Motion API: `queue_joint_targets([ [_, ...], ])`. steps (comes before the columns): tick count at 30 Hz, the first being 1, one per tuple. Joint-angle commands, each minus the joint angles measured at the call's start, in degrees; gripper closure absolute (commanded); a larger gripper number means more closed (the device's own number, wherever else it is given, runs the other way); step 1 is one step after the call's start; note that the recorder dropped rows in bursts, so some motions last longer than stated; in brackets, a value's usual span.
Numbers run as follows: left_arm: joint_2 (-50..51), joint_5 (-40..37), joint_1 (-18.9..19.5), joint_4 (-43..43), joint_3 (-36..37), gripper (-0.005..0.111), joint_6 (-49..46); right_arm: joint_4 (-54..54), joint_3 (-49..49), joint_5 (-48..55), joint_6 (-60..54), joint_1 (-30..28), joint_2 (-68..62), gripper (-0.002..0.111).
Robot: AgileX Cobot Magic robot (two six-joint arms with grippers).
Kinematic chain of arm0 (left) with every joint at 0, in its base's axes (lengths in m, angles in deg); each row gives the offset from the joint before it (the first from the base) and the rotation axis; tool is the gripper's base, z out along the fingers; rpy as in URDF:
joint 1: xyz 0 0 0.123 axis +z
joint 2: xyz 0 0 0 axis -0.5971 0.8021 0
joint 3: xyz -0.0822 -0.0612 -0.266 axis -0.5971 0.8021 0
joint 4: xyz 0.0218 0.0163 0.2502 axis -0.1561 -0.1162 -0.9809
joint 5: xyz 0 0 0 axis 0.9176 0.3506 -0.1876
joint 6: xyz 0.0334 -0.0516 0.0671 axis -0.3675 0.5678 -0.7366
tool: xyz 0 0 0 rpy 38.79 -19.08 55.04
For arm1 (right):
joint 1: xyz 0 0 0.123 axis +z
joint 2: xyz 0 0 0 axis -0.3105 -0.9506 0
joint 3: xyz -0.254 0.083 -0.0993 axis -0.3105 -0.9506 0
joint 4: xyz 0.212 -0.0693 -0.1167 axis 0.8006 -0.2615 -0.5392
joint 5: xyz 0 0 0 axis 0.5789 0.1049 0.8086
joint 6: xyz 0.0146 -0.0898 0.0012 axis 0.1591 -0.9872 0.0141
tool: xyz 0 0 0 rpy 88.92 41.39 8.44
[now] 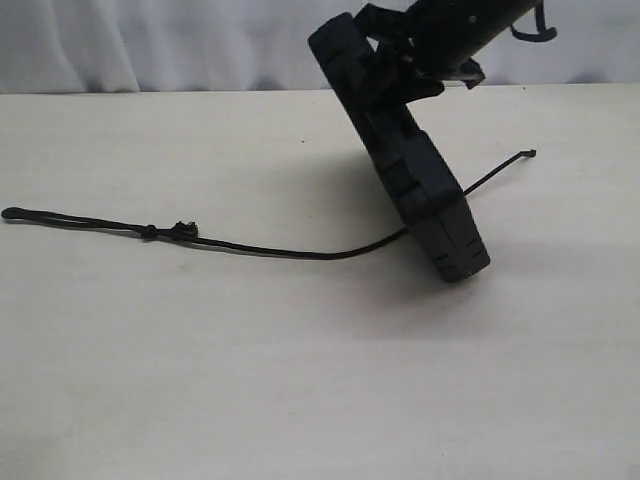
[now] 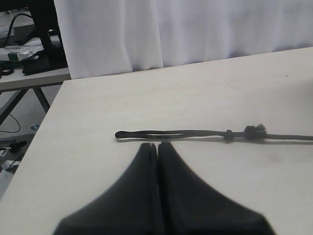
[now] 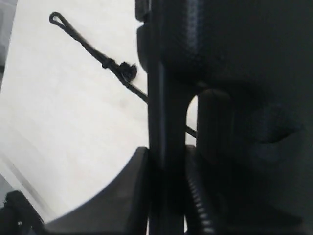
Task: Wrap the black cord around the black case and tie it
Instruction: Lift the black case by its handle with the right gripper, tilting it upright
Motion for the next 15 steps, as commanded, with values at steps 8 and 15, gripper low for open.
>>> queue_joint_targets([
  [8, -0.12, 0.68, 0.0, 0.01, 0.19, 0.107, 0.07, 12.74, 0.2, -0.83, -7.99, -10.15, -5.53, 0.104],
  [15, -0.12, 0.68, 0.0, 0.01, 0.19, 0.107, 0.07, 25.7, 0.2, -0.83, -12.12, -8.09, -5.82, 0.104],
])
